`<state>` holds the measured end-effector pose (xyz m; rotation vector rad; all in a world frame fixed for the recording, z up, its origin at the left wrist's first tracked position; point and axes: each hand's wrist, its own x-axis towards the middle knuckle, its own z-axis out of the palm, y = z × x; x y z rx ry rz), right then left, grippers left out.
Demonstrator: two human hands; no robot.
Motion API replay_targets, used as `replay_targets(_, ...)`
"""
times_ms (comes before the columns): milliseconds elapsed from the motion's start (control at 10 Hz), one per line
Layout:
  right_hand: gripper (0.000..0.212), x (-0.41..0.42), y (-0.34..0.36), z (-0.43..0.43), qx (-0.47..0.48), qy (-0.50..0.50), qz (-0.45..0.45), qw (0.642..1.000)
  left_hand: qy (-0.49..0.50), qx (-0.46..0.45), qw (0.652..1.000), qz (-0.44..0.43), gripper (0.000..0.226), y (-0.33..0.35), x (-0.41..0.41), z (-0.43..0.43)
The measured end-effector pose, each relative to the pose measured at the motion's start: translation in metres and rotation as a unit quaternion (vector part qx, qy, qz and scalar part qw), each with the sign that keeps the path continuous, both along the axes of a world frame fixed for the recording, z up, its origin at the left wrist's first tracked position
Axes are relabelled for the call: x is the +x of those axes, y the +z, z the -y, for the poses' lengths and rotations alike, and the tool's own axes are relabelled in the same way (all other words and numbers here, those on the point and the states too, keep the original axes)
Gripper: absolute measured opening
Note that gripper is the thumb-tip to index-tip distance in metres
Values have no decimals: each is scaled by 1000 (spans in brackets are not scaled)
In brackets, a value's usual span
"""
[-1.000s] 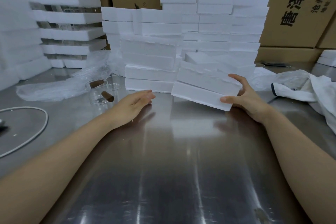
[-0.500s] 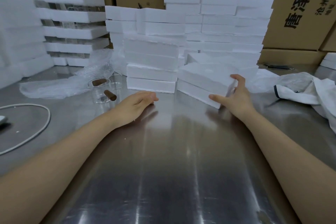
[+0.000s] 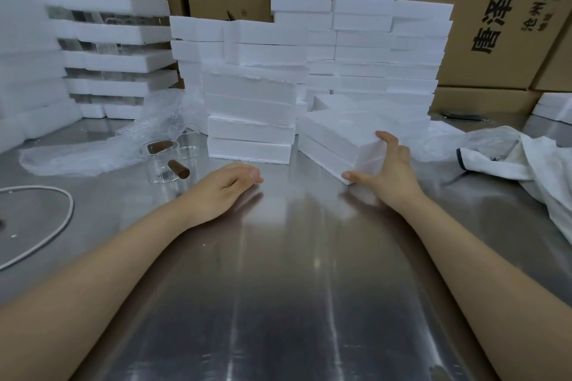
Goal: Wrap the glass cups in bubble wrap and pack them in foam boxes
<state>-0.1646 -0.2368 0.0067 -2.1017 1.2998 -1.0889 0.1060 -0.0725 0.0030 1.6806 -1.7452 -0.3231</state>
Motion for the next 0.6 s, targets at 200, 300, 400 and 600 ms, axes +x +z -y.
replay_targets(200, 80, 17, -3, -4, -50, 9, -50, 997, -14, -10, 1000, 12, 39, -2, 1, 3)
replay_targets(300, 80, 19, -5, -4, -66, 20, -87, 994, -19, -9, 999, 33, 38, -3, 2, 3)
replay_targets(400, 77, 22, -7, 0, -102, 35, -96, 990, -11, -20, 998, 56, 40, -5, 2, 5)
replay_targets(600, 78, 27, -7, -11, -52, -42, -55, 996, 68, -67, 992, 83, 30, -5, 0, 9)
